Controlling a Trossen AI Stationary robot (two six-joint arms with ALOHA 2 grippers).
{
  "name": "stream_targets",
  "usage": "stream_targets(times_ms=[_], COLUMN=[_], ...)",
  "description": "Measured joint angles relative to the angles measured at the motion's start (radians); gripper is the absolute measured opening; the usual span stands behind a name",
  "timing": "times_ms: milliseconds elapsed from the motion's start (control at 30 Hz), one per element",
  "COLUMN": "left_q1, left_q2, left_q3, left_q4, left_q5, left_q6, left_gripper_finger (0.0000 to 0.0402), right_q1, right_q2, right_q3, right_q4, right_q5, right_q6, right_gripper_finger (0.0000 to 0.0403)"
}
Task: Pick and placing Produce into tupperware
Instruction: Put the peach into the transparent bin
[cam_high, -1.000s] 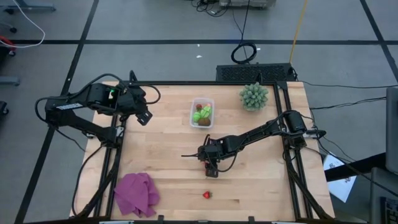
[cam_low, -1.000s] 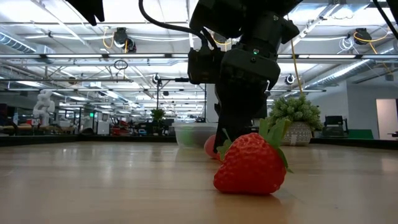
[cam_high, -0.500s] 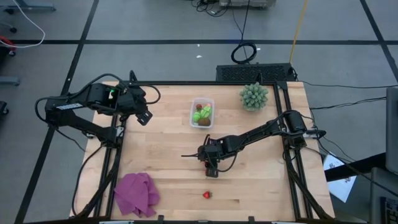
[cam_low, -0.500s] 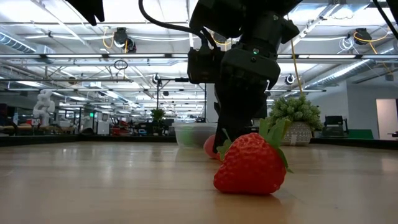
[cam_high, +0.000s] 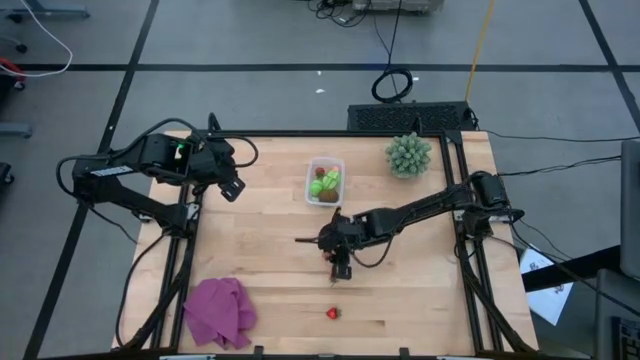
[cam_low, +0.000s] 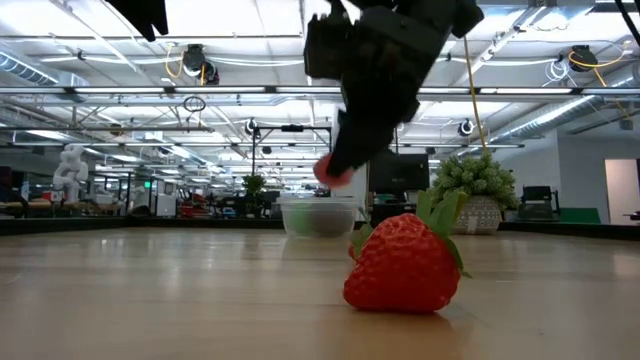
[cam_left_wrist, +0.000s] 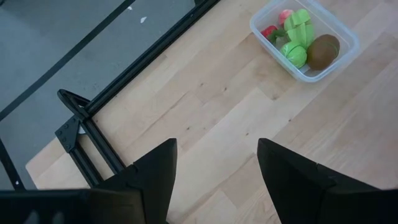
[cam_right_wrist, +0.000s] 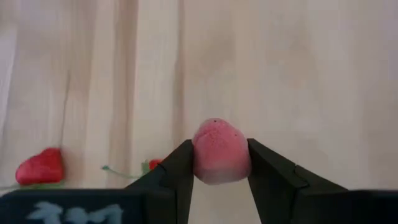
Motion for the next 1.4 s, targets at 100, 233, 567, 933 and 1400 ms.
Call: stream_targets(times_ms=[100, 233, 567, 933, 1400], left_q1=[0.0, 0.0, 0.0, 0.0, 0.0], left_q2=[0.0, 0.0, 0.0, 0.0, 0.0], left_q3=[0.0, 0.0, 0.0, 0.0, 0.0], left_q4=[0.0, 0.002, 0.004, 0.004, 0.004], left_q5=[0.0, 0.0, 0.0, 0.0, 0.0], left_q6=[-0.001, -0.002, -0.001, 0.018, 0.019], left_gripper_finger=[0.0228, 0.0228, 0.0228, 0.0228, 0.0228], right_q1=[-0.026, -0.09, -0.308, -0.463, -0.499], right_q2=[-0.042, -0.089, -0.117, -0.09, 0.033], right_q3=[0.0, 0.0, 0.001, 0.001, 0.0], right_q4=[0.003, 0.025, 0.167, 0.207, 0.146], right_q5=[0.049, 0.076, 0.077, 0.071, 0.077], right_q6=[-0.041, -0.098, -0.262, -0.267, -0.302], right_gripper_finger=[0.0121, 0.0121, 0.0121, 0.0121, 0.0121])
